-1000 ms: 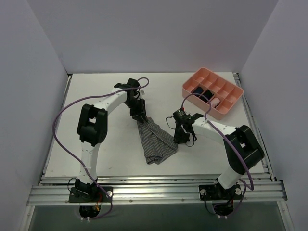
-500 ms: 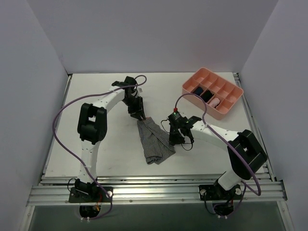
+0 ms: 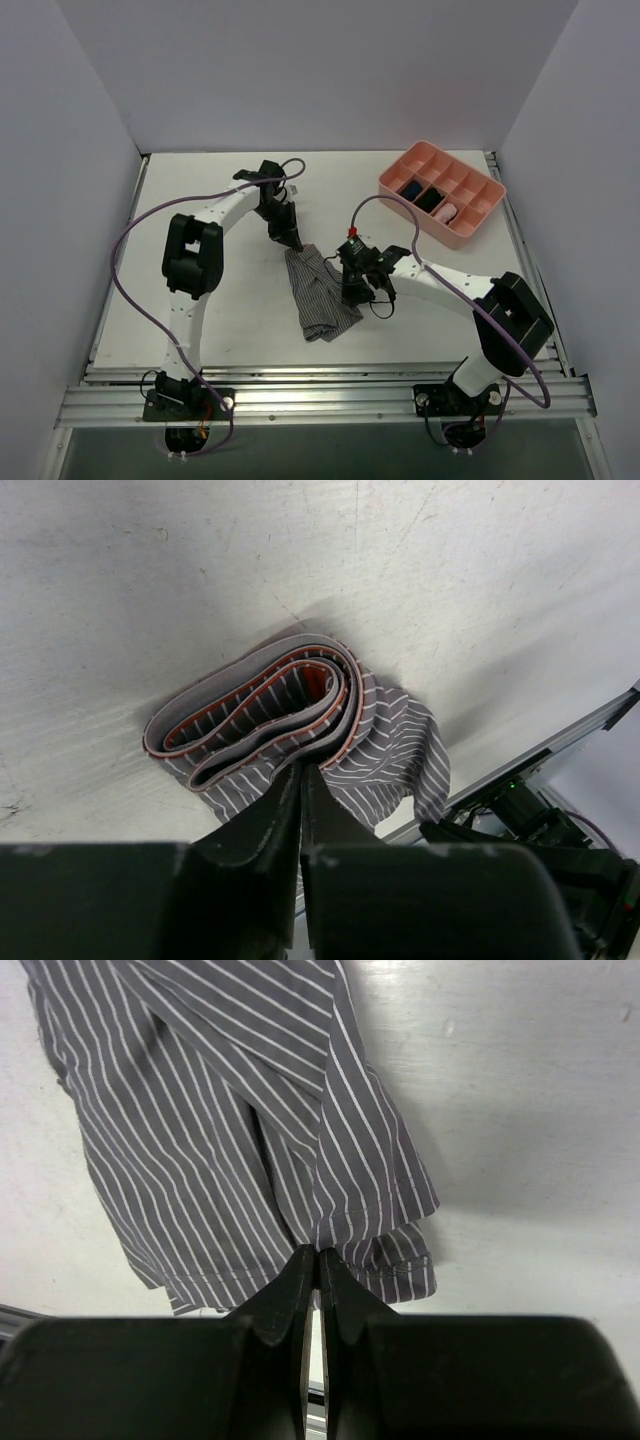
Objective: Roll the underwear
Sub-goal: Fold the underwear
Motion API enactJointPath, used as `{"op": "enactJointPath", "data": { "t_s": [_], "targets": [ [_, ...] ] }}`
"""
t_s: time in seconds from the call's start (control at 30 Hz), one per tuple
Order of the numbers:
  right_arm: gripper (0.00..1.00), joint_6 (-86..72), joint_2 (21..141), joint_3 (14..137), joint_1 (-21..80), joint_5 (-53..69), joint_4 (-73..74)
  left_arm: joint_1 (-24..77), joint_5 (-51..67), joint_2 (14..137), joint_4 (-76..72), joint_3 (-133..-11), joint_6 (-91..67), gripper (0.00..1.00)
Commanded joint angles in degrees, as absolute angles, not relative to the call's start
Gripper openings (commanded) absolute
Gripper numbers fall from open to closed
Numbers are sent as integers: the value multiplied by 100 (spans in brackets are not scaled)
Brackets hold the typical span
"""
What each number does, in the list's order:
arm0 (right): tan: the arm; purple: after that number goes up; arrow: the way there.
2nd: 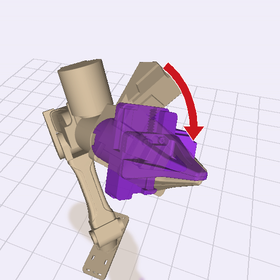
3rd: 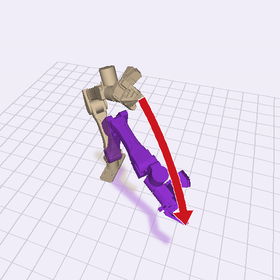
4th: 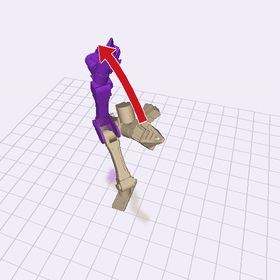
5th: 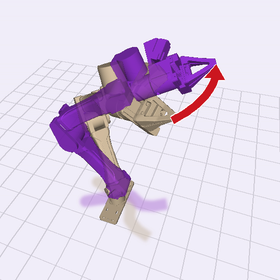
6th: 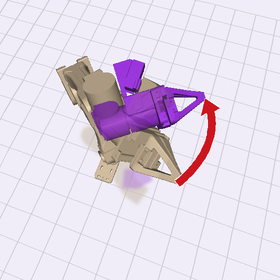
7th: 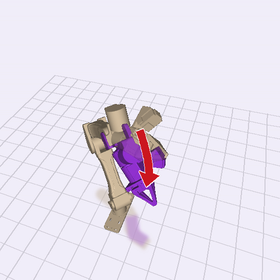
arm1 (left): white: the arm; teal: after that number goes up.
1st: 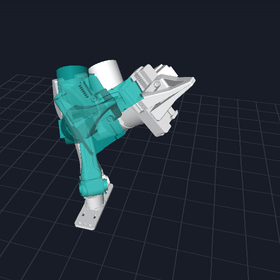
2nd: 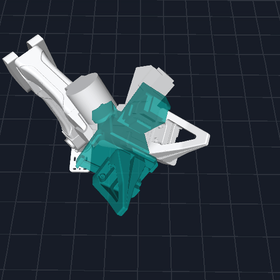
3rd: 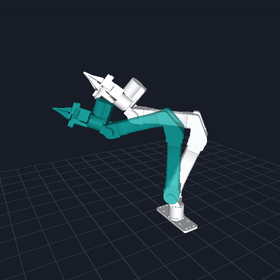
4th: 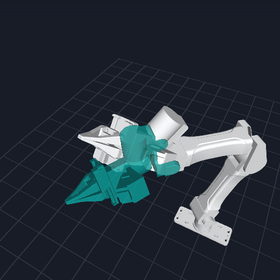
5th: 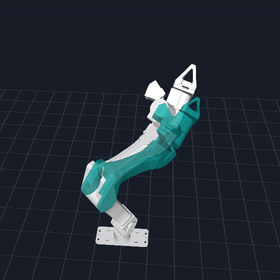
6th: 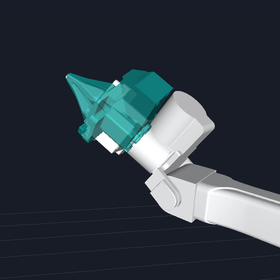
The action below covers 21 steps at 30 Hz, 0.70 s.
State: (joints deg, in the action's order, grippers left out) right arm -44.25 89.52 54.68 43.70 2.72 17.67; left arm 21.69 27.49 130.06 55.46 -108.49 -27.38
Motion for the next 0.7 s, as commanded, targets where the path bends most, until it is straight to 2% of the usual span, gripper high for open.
{"op": "enactJointPath", "data": {
  "t_s": [0.0, 0.07, 0.23, 0.37, 0.5, 0.67],
  "targets": [
    [0, -4561, 8816, 5660, 4456, 62, 1916, 2162, 2944, 12990, 5537, -11048, -2707, 8],
    [0, -4570, 8772, 5634, 4456, 53, 1925, 2162, 2814, 12938, 5581, -11057, -2672, 3],
    [0, -4588, 8728, 5590, 4465, 44, 1942, 2162, 2550, 12867, 5642, -11065, -2558, 2],
    [0, -4623, 8666, 5546, 4474, 53, 1942, 2171, 2355, 12648, 5477, -11004, -2286, 30],
    [0, -4641, 8657, 5493, 4482, 70, 1951, 2180, 2513, 12402, 5098, -10750, -1908, 37],
    [0, -4641, 8596, 5423, 4491, 79, 1960, 2188, 2821, 12349, 4878, -10705, -1653, 39]
  ]
}}
